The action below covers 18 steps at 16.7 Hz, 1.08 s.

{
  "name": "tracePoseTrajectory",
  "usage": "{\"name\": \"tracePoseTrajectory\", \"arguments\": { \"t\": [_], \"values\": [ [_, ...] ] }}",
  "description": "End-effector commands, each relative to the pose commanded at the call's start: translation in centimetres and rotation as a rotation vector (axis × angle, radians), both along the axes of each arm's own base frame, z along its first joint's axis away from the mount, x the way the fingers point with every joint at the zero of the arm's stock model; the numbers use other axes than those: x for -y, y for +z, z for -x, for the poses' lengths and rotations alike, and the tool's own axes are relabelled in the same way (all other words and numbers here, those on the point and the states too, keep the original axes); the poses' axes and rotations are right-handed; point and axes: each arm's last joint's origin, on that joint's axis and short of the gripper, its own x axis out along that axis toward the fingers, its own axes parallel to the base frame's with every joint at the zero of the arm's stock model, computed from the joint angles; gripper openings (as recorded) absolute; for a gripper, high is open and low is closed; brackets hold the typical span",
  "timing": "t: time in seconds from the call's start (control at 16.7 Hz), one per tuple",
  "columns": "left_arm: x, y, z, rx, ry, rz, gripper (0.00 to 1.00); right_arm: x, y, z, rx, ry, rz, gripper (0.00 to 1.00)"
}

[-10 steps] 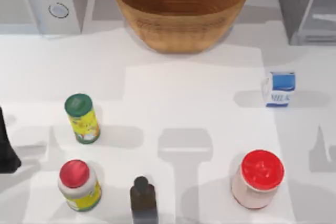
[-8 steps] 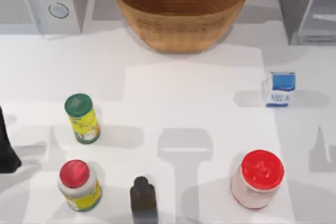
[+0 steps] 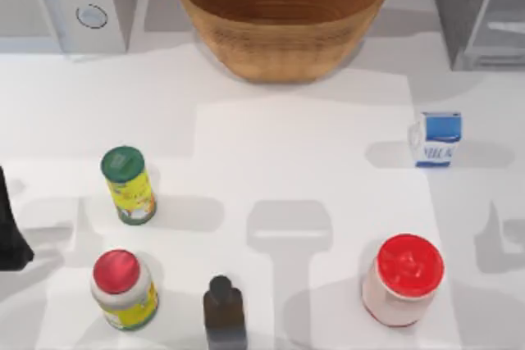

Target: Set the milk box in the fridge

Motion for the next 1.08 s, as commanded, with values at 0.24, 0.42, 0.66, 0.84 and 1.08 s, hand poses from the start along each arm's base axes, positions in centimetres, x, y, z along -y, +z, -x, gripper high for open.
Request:
{"name": "tracePoseTrajectory", "arguments": {
  "t": [0.24,0.42,0.66,0.84,1.08],
  "values": [
    [0.0,0.0,0.0,0.0,0.0,0.0,1.0,-0.7,0.7,-1.8,-0.02,-0.006,-0.011,1.0],
    [0.0,0.0,0.0,0.0,0.0,0.0,1.0,-1.5,1.5,-3.9,-0.002,-0.012,-0.025,1.0],
    [0.0,0.0,0.0,0.0,0.0,0.0,1.0,-3.3,1.9,-7.2,0.035,-0.01,-0.037,1.0],
    [0.0,0.0,0.0,0.0,0.0,0.0,1.0,-5.0,1.1,-9.7,0.061,-0.009,-0.038,1.0],
    [0.0,0.0,0.0,0.0,0.0,0.0,1.0,-6.9,-1.3,-12.3,0.086,-0.019,-0.031,1.0]
  ]
}}
